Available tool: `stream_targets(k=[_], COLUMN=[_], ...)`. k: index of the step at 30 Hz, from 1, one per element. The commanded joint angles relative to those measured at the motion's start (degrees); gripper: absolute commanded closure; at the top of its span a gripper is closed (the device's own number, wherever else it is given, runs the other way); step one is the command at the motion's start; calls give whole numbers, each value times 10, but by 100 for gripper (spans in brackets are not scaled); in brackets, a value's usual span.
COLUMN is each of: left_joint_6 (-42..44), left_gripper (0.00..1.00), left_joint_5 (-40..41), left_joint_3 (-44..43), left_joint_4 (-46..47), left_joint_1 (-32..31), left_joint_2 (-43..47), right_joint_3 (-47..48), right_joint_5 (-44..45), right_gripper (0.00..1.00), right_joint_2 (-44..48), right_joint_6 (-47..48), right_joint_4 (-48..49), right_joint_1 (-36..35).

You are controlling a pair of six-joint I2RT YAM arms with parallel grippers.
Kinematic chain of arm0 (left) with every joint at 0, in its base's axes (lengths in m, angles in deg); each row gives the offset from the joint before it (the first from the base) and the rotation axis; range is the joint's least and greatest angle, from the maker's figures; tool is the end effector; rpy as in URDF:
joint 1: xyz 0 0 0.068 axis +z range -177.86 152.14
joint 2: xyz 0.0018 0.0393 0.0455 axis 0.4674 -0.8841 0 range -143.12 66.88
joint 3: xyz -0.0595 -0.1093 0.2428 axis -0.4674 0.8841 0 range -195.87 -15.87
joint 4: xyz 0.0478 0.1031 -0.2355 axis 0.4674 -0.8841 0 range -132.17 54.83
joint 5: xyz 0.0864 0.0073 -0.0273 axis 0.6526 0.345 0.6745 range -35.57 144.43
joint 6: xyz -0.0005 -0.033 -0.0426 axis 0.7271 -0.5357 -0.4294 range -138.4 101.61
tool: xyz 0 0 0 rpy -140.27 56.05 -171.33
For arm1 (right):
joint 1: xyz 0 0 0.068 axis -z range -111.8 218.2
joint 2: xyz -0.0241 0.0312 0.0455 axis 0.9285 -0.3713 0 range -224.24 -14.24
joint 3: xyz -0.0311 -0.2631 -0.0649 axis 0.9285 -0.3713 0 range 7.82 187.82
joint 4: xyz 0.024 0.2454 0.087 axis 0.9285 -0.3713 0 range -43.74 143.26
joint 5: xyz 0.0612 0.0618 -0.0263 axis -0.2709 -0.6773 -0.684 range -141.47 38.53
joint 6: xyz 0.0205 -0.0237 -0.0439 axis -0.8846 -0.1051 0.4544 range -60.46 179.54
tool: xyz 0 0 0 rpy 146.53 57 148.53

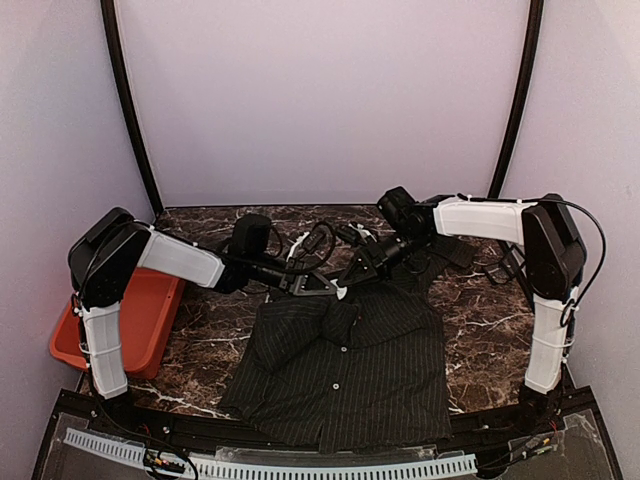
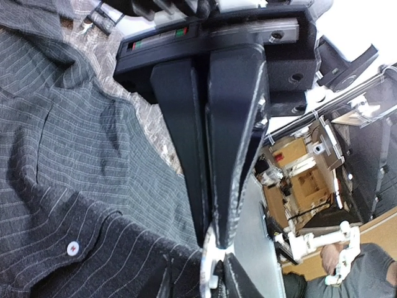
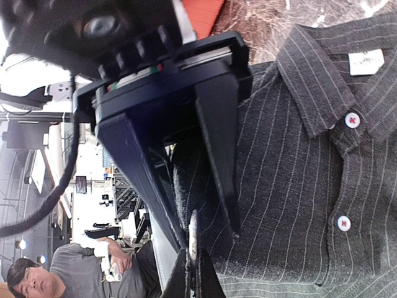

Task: Pin the brooch onto the clothing
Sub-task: Pin the brooch to the flattened clothing.

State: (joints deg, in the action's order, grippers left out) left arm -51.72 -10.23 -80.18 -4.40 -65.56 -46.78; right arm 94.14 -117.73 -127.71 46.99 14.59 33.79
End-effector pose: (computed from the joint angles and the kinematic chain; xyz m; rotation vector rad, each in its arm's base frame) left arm 0.3092 -0.2796 0.1801 0.9718 1.9364 -1.8394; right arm 0.3170 0.2568 0.2166 0.8140 -2.3794 -1.7035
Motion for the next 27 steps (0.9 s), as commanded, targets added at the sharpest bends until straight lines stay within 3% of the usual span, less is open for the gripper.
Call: stream_targets(k=[1, 7, 14, 23, 27], left_joint_6=[-109, -118, -46, -21, -32], left_gripper=[72, 70, 71, 70, 64], left_joint_5=[12, 8, 22, -1, -9], left_joint_3=[32, 34, 20, 11, 15], left_joint_4=[165, 173, 72, 39, 56], left_joint_1=[18, 20, 17, 10, 9], left_joint_2=[-12, -17, -6, -3, -2], right_joint_3=[1, 1, 6, 10, 8], right_joint_5=[-68, -65, -68, -73, -73], right_gripper=[100, 100, 100, 100, 100], right_joint_2=[36, 36, 34, 32, 32], right_joint_6=[-2, -4, -7, -8, -6], right_joint_4=[12, 12, 13, 13, 13], right_joint_1=[-10, -10, -9, -9, -7])
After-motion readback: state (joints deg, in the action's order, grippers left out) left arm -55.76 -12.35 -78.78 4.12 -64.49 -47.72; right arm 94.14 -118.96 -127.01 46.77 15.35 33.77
